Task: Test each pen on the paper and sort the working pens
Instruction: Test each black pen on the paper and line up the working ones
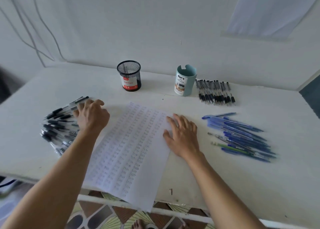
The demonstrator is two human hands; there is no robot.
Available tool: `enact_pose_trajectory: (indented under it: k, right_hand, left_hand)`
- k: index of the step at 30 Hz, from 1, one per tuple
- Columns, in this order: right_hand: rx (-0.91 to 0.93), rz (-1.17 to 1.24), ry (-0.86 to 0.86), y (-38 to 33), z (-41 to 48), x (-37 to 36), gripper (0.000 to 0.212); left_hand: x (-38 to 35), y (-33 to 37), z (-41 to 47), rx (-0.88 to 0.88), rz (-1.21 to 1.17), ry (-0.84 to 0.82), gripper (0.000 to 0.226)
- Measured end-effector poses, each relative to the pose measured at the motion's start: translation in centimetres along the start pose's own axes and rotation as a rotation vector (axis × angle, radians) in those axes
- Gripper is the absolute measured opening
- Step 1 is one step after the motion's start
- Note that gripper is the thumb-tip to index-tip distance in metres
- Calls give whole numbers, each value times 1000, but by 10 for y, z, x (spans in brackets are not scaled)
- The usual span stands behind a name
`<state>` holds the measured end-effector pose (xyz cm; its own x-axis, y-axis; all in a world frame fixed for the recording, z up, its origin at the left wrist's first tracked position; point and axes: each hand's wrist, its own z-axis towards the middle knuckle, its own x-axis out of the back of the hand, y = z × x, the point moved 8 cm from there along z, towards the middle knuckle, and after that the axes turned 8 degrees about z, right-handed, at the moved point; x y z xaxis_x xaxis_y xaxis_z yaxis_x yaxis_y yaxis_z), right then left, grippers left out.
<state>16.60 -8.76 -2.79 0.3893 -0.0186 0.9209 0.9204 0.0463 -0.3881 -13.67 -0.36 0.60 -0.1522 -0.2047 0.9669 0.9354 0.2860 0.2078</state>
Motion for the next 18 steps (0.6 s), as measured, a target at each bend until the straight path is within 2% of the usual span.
enact_pose_trajectory:
  k: [4,11,14,18]
  right_hand:
    - [-2,-6,24,0,-1,0,76]
    - [-25,77,-22,0,-3,4,73]
    - [-28,112,-34,0,-4,5,75]
    - [-33,115,-82,1,-4,3,77]
  left_hand:
    - [-5,-10,-5,-27,112,-45,45]
    - [-1,-5,-12,-145,-31,23,32]
    - [10,4,-15,-217,-89,173,21]
    - [37,33,-29,-437,-285,430,14]
